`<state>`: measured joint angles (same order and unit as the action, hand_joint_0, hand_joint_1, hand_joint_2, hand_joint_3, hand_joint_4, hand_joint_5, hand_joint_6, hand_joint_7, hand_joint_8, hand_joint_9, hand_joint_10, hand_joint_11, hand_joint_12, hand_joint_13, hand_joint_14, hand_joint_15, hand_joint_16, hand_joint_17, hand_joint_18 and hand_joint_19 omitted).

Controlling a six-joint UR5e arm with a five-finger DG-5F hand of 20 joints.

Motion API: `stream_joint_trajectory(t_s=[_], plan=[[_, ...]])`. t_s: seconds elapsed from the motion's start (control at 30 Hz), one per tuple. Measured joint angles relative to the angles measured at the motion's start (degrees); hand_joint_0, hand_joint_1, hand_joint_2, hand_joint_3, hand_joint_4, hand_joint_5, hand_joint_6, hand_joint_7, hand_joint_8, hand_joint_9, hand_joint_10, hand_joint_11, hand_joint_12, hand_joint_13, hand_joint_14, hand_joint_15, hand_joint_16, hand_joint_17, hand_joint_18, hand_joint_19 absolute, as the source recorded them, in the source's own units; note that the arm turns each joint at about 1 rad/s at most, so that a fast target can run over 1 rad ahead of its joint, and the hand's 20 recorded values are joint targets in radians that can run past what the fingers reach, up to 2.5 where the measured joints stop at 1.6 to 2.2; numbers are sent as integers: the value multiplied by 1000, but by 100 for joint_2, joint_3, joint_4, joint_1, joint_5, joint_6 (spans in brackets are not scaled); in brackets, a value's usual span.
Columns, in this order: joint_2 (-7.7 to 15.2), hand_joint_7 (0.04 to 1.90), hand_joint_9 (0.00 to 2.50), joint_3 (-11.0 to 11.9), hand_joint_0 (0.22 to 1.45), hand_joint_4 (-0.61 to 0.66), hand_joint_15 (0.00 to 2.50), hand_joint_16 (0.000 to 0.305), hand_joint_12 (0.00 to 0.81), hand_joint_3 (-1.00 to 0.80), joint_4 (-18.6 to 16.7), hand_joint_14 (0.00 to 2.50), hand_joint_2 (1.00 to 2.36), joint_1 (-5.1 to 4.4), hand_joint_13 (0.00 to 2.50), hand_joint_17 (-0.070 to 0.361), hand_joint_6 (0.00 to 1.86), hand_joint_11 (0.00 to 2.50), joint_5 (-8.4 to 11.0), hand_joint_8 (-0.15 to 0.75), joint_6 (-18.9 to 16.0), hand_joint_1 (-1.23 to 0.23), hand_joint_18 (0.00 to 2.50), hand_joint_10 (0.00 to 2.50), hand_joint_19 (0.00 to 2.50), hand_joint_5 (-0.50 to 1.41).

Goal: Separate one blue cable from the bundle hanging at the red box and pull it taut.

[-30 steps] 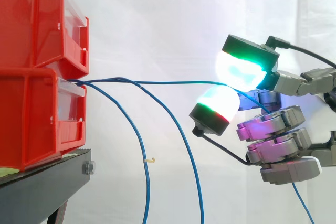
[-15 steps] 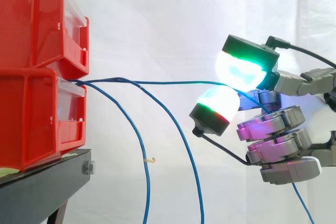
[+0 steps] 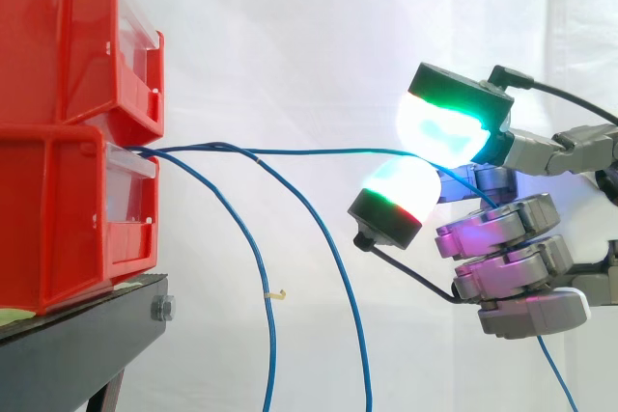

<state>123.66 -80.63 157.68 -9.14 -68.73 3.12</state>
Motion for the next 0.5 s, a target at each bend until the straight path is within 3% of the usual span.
stream_joint_trajectory(t_s=[0.5], plan=[[0, 1118, 884, -3, 800, -168, 1572, 31, 325, -497, 0, 2227, 1000, 0, 935, 70, 910, 1507, 0, 280, -2, -751, 1238, 2271, 1405, -215]])
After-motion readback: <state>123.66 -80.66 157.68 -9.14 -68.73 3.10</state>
